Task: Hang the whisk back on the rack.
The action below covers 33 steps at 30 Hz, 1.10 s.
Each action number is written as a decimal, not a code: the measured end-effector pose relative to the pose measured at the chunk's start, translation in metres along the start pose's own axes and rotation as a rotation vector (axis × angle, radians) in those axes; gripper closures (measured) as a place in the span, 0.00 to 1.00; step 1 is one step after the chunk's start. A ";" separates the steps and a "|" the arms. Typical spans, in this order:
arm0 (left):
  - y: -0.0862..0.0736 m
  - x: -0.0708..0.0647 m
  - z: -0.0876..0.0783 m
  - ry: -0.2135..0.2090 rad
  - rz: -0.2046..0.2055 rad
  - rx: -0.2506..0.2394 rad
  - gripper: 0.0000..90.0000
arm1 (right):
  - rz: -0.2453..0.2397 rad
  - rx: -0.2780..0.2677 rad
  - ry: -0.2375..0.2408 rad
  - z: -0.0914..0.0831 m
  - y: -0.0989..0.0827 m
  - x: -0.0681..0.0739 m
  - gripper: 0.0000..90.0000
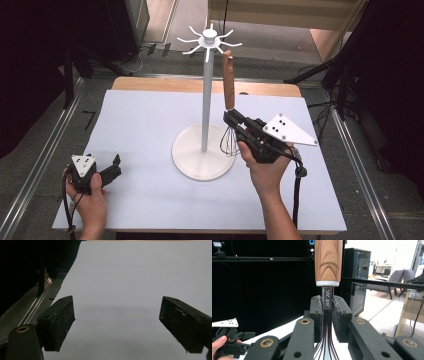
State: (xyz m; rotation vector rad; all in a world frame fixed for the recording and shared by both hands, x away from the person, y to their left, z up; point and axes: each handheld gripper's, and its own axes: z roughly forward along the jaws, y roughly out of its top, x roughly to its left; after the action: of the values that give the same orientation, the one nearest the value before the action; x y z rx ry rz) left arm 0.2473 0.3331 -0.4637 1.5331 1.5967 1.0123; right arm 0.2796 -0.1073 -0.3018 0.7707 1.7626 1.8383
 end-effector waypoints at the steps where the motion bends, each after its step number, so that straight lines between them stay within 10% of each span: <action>1: 0.000 0.000 0.000 0.000 0.001 0.001 0.15 | -0.002 -0.002 -0.003 0.000 0.000 0.000 0.86; 9: 0.000 0.000 0.000 -0.001 0.000 0.002 0.15 | 0.006 0.012 0.016 -0.008 -0.004 -0.004 0.74; 33: 0.000 -0.001 0.000 0.006 0.011 0.000 0.15 | 0.030 0.183 -0.230 -0.051 -0.062 -0.048 0.13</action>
State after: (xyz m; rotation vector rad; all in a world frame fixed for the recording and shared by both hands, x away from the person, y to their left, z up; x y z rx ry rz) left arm 0.2474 0.3318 -0.4638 1.5421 1.5941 1.0230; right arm 0.2771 -0.1740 -0.3683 1.0398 1.7918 1.5503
